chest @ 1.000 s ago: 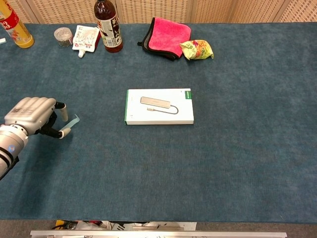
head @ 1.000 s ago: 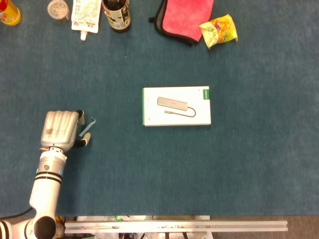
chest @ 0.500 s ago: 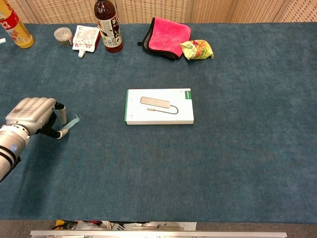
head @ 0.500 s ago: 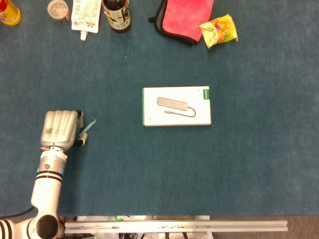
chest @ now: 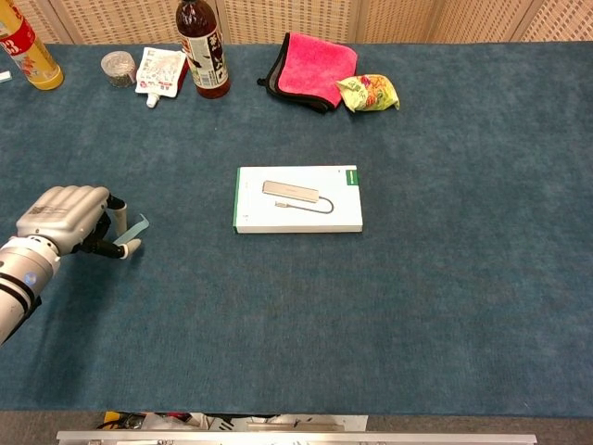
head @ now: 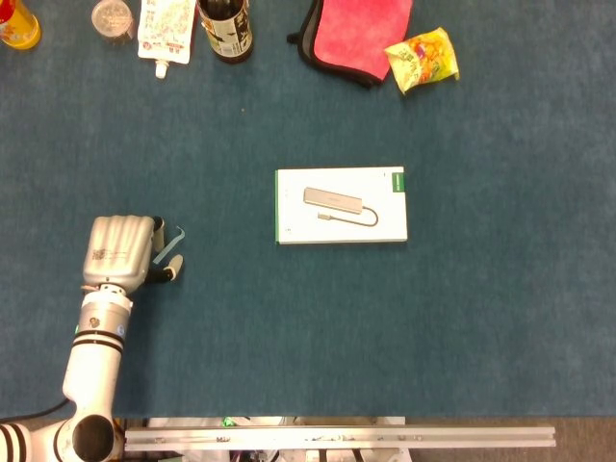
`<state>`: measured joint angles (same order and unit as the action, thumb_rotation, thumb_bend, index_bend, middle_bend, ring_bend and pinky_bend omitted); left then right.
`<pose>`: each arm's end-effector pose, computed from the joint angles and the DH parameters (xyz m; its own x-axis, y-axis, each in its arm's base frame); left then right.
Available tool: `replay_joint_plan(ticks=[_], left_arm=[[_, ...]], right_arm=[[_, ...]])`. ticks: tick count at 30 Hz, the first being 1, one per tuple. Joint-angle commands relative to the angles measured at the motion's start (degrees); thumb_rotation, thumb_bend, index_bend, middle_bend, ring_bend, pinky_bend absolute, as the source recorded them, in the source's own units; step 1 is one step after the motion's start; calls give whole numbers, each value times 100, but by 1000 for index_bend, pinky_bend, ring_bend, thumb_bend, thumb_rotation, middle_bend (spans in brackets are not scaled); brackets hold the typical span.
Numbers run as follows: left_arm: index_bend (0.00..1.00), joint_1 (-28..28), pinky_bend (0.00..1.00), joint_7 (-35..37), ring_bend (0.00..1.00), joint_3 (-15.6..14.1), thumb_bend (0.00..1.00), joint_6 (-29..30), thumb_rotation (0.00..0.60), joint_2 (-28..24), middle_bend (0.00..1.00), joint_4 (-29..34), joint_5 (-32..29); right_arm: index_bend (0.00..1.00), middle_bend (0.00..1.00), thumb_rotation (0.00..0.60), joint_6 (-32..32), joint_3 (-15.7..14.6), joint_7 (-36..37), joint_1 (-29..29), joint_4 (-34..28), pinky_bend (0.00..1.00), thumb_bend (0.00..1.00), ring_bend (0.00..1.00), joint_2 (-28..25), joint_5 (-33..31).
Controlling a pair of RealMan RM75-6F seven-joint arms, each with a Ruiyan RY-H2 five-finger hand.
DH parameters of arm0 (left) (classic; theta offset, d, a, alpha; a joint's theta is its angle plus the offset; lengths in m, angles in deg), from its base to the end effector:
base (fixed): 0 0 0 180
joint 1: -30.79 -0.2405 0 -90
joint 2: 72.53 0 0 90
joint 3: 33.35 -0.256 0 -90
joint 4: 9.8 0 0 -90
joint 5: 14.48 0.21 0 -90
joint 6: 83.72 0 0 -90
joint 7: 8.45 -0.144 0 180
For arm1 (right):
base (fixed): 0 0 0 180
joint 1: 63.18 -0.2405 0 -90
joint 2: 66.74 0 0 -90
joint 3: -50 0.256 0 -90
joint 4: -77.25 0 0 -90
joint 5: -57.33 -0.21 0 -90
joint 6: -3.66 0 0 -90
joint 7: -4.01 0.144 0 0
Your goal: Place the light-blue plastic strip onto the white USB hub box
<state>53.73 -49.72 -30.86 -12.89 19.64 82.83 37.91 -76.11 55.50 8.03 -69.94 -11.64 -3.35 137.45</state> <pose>-0.2457 0.2332 -0.0276 0.5063 0.4003 0.7638 0.8370 -0.0150 -0.5469 -0.3320 -0.2020 0.1709 0.3789 -0.0231 0.9252 -0.9225 0.0697 0.3795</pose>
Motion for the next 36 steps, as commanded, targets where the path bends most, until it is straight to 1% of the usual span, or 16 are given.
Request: replay_joint_plan(ticks=[1, 2, 7, 11, 13, 15, 19, 31, 36], left_arm=[[544, 0, 996, 14, 910, 0, 308, 9, 394, 14, 835, -11, 6], [545, 1, 996, 26, 910, 7, 318, 8, 402, 20, 835, -16, -2], [551, 7, 998, 48, 911, 17, 343, 7, 407, 41, 837, -53, -12], [551, 17, 998, 40, 911, 10, 344, -9, 414, 43, 837, -66, -27], [553, 22, 998, 26, 911, 4, 350, -15, 467, 47, 837, -72, -39], [558, 26, 998, 27, 911, 5, 359, -20, 500, 54, 837, -79, -46], [561, 30, 998, 41, 912, 3, 372, -27, 531, 62, 837, -94, -51], [585, 40, 999, 194, 915, 23, 391, -87, 538, 58, 842, -131, -22], [596, 66, 1000, 444, 919, 86, 402, -165, 570, 17, 850, -207, 113]], right_arm=[[340, 439, 395, 5, -6, 4, 5, 3, 261, 472, 298, 0, 1], [340, 439, 395, 11, -9, 5, 8, 5, 261, 472, 297, -1, -2], [340, 439, 394, 13, -13, 13, 20, 9, 261, 472, 297, -4, -6], [340, 439, 396, 0, -7, 13, 31, 8, 261, 472, 297, -11, -10], [340, 439, 396, -7, -8, 12, 38, 12, 261, 472, 297, -13, -8], [340, 439, 395, -12, -8, 16, 44, 12, 261, 473, 297, -13, -7], [340, 440, 394, -3, -16, 7, 51, 8, 261, 472, 297, -17, -5], [340, 440, 396, 22, -16, -11, 57, -16, 261, 472, 298, -12, -23], [340, 440, 395, 29, -14, -7, 63, -11, 261, 471, 297, -6, -33]])
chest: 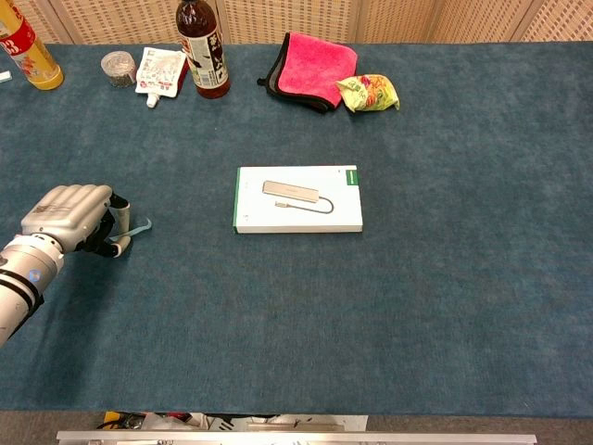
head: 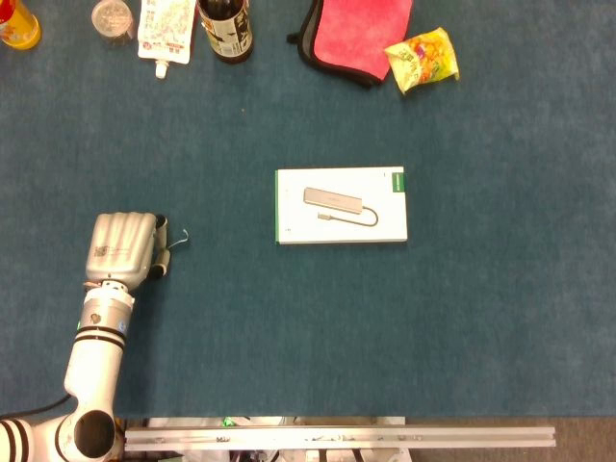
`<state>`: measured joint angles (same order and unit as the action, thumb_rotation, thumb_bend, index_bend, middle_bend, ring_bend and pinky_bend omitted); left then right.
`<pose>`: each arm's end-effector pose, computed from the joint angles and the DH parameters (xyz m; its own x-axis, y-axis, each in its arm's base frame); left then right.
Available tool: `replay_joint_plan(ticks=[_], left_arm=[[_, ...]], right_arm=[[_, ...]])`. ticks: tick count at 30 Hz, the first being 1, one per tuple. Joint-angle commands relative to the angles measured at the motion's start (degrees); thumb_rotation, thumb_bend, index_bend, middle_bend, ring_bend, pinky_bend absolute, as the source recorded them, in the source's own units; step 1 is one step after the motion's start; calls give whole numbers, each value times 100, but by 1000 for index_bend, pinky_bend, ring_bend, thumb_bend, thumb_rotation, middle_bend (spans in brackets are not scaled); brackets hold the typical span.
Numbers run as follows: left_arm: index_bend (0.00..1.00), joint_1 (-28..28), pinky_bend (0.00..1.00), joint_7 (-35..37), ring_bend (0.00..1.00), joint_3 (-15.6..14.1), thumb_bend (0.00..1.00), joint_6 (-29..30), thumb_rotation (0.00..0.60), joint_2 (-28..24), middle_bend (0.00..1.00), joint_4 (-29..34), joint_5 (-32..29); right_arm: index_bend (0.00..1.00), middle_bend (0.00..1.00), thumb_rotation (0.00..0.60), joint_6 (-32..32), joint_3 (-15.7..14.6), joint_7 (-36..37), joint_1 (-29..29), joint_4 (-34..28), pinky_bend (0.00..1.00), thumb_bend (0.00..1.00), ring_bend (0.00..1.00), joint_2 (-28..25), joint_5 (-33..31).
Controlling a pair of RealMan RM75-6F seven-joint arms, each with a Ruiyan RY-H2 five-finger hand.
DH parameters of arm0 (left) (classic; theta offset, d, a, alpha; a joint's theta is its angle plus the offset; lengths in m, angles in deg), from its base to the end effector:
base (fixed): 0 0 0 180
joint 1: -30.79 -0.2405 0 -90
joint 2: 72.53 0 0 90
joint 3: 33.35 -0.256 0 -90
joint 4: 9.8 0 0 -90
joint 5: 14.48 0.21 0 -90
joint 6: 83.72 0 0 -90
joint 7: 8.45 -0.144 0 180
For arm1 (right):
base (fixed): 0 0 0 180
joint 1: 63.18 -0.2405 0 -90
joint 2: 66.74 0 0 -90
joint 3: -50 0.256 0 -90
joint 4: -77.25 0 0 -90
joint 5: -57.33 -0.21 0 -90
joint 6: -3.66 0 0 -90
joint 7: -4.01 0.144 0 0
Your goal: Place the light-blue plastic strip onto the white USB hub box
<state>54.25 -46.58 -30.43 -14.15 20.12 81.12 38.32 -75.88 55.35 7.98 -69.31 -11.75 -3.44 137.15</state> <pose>-0.2466 0.2386 -0.0304 0.4753 0.3970 0.7852 0.8576 -0.0099 -0.5142 -0.3351 -0.1977 0.1706 0.3781 -0.0335 0.9252 -0.9212 0.0852 0.3796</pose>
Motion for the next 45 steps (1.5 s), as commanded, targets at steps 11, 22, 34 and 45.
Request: replay_joint_plan(ticks=[11, 22, 34, 45], left_arm=[[604, 215, 1000, 697, 926, 91, 446, -250, 600, -457, 858, 42, 928], [613, 853, 1000, 1134, 926, 88, 446, -424, 600, -234, 858, -464, 2618], [617, 1467, 1000, 1327, 927, 173, 448, -44, 600, 814, 861, -2064, 3848], [622, 1869, 1000, 1620, 930, -1, 447, 360, 600, 1669, 867, -3899, 4598]], right_arm=[[340, 440, 394, 33, 39, -30, -91, -48, 261, 471, 297, 35, 90], [340, 440, 396, 93, 128, -179, -258, -318, 261, 470, 297, -115, 182], [340, 440, 395, 167, 162, -267, -339, -493, 262, 470, 297, -213, 128], [340, 440, 396, 182, 135, -252, -334, -500, 261, 470, 297, -209, 73]])
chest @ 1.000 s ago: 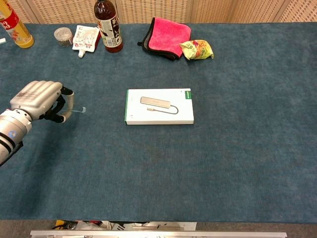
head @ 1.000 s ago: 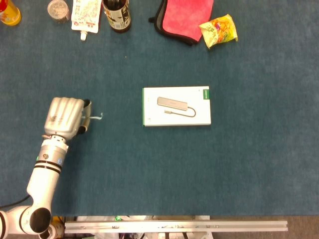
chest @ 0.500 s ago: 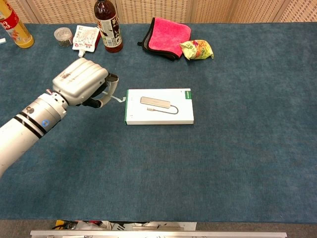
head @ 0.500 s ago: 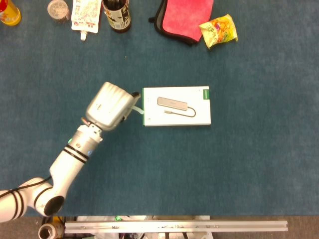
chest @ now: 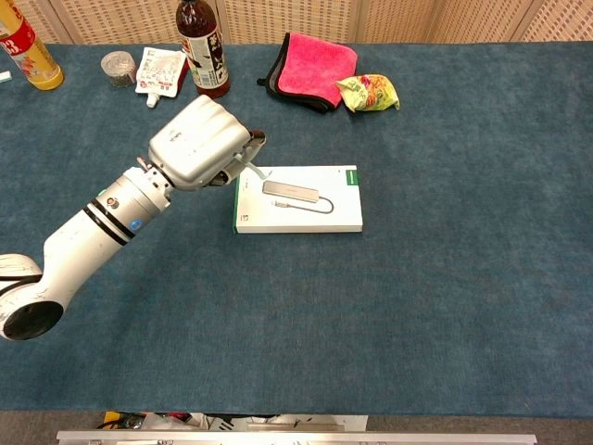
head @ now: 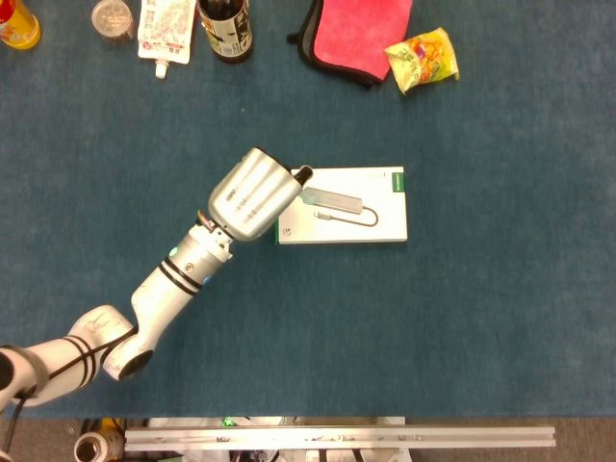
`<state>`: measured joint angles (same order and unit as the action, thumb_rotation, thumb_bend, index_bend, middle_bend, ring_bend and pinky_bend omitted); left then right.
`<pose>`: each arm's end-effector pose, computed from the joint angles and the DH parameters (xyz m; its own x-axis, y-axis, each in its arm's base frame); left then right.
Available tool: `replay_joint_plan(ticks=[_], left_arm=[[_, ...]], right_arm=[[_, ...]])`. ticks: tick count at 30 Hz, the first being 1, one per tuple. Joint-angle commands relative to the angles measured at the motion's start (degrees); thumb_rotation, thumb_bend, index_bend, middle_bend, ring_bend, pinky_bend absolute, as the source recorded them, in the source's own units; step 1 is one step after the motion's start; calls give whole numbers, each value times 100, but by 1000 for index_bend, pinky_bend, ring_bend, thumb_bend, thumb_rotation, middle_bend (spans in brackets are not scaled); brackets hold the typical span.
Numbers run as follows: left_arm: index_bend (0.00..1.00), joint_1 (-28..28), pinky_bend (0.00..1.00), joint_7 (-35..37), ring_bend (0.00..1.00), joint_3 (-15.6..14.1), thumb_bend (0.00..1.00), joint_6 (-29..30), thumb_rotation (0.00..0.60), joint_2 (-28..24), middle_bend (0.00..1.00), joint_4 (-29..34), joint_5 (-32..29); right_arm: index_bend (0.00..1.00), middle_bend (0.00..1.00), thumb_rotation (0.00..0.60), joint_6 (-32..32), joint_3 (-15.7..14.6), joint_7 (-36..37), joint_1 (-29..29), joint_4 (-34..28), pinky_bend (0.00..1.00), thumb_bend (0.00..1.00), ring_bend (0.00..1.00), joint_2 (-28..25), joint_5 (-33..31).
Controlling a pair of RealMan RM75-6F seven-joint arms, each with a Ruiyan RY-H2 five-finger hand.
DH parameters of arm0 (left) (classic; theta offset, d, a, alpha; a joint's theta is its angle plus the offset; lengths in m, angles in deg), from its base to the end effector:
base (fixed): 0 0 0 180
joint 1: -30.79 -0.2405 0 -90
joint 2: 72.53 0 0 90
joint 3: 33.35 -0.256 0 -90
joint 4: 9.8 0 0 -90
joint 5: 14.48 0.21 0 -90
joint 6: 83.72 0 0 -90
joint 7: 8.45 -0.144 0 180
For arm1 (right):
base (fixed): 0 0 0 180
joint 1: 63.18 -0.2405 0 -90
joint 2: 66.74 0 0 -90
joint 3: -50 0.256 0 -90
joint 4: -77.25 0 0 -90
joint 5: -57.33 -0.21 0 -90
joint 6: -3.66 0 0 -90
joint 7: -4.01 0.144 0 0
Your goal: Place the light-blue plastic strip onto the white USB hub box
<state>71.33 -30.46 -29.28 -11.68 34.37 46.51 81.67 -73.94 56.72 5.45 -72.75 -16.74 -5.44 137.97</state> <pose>-0.1351 0.3149 -0.0719 0.6182 -0.2560 0.7432 0.4844 -0.6206 -0.6166 -0.3051 -0.2199 0.1698 0.3728 -0.0313 0.9274 -0.9278 0.0016 0.3730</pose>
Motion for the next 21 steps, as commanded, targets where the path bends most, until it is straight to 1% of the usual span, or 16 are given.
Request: replay_joint_plan(ticks=[1, 4, 9, 14, 21], left_arm=[[621, 192, 1000, -28, 930, -167, 447, 121, 600, 274, 867, -553, 335], [621, 286, 1000, -197, 930, -320, 447, 165, 600, 366, 867, -914, 560], [617, 374, 1000, -290, 930, -488, 446, 96, 600, 504, 867, -1241, 705], [612, 446, 1000, -366, 930, -497, 442, 48, 600, 615, 867, -1408, 705], [610, 523, 1000, -600, 930, -573, 442, 6, 600, 643, 867, -1520, 766]], right_arm=[[340, 440, 395, -19, -5, 1, 18, -4, 261, 470, 297, -14, -17], [340, 440, 395, -32, -19, 9, 41, -18, 261, 470, 297, -27, -36], [340, 440, 394, -57, -40, 62, 81, -17, 261, 470, 297, -28, -56], [340, 440, 395, -81, -52, 110, 112, -2, 261, 469, 297, -37, -68], [340, 440, 396, -110, -54, 176, 133, 22, 261, 468, 297, -42, -57]])
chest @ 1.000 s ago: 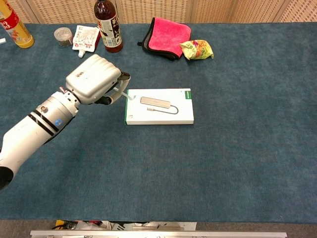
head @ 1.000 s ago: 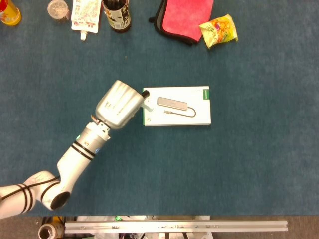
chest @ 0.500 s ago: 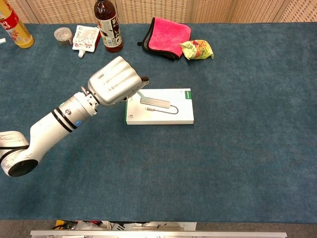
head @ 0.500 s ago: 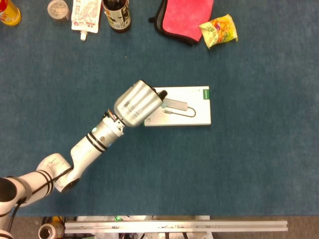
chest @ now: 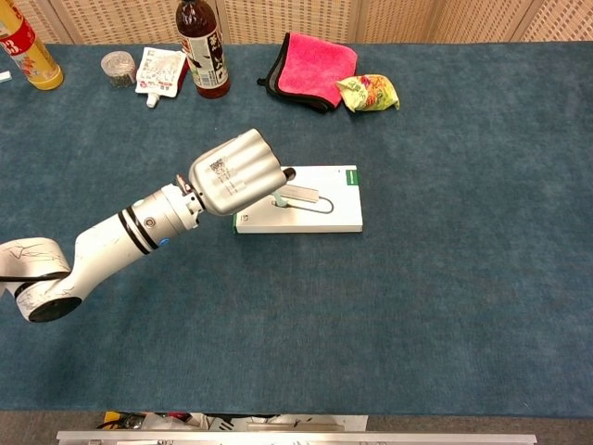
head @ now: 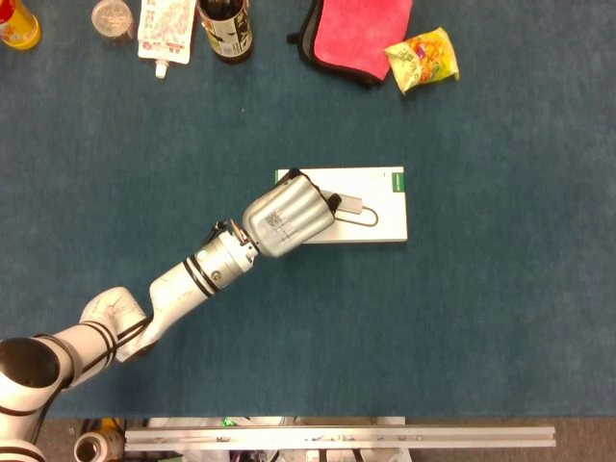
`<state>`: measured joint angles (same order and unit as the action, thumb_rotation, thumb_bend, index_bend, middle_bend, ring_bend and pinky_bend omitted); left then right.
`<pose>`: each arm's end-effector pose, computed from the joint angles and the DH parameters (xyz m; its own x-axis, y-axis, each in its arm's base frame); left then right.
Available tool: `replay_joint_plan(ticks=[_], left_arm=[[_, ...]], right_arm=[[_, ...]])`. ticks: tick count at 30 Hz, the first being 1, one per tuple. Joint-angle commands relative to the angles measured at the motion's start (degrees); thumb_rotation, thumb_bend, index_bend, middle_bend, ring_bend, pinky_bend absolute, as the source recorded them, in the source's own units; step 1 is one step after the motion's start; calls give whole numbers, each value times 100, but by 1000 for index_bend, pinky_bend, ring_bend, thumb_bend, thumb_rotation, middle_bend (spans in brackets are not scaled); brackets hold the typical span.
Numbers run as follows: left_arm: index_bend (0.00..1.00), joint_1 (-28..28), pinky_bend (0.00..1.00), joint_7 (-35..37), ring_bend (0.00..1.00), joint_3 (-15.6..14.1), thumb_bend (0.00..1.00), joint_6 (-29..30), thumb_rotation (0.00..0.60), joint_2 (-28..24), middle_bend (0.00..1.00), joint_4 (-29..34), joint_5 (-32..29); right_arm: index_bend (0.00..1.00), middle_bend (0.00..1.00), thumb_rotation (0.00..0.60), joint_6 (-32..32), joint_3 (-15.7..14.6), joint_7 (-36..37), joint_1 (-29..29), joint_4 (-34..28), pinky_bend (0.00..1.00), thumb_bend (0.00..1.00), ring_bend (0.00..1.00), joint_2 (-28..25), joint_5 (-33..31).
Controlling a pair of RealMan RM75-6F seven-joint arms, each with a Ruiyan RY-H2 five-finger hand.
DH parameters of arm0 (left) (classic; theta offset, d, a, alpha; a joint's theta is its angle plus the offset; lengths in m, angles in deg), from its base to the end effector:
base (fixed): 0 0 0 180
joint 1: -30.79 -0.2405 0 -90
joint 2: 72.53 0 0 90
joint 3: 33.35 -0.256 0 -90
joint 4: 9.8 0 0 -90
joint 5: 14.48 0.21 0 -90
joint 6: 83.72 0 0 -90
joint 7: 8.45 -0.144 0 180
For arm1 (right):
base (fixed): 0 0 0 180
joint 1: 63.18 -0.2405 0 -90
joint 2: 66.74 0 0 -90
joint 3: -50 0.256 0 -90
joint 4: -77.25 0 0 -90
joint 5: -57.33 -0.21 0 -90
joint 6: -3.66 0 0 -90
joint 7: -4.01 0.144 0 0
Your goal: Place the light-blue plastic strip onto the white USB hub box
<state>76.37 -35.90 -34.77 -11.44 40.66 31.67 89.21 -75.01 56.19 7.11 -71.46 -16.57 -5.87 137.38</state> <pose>-0.1276 0.3137 -0.1066 0.6906 -0.4795 0.5414 0.1270 -0.6566 -0.7435 -0.3124 -0.2113 0.1745 0.3543 -0.0274 0.9347 -0.9342 0.0350 0.3551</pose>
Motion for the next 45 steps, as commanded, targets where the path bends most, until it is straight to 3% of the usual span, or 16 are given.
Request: replay_joint_plan(ticks=[1, 10, 22, 30, 45], left_arm=[[610, 24, 1000, -70, 930, -31, 442, -23, 600, 19, 867, -55, 13], [598, -15, 1000, -240, 930, 92, 441, 82, 600, 178, 867, -380, -153], [563, -118, 1000, -486, 930, -96, 442, 26, 600, 165, 867, -328, -152], [508, -198, 1000, -734, 930, -146, 442, 24, 600, 108, 867, -110, -169], [419, -338, 1000, -1454, 929, -16, 441, -228, 600, -244, 866, 864, -431]], right_arm=[[340, 440, 396, -4, -3, 14, 5, 10, 261, 468, 297, 2, 2], [340, 440, 394, -34, -8, -2, 32, 8, 261, 468, 297, -14, -4], [340, 440, 395, -85, -4, 6, 66, 37, 261, 468, 297, 6, -11], [340, 440, 396, -120, 1, 40, 94, 68, 261, 468, 300, 13, -16], [340, 440, 396, -197, 11, 83, 129, 93, 262, 468, 304, 26, 25]])
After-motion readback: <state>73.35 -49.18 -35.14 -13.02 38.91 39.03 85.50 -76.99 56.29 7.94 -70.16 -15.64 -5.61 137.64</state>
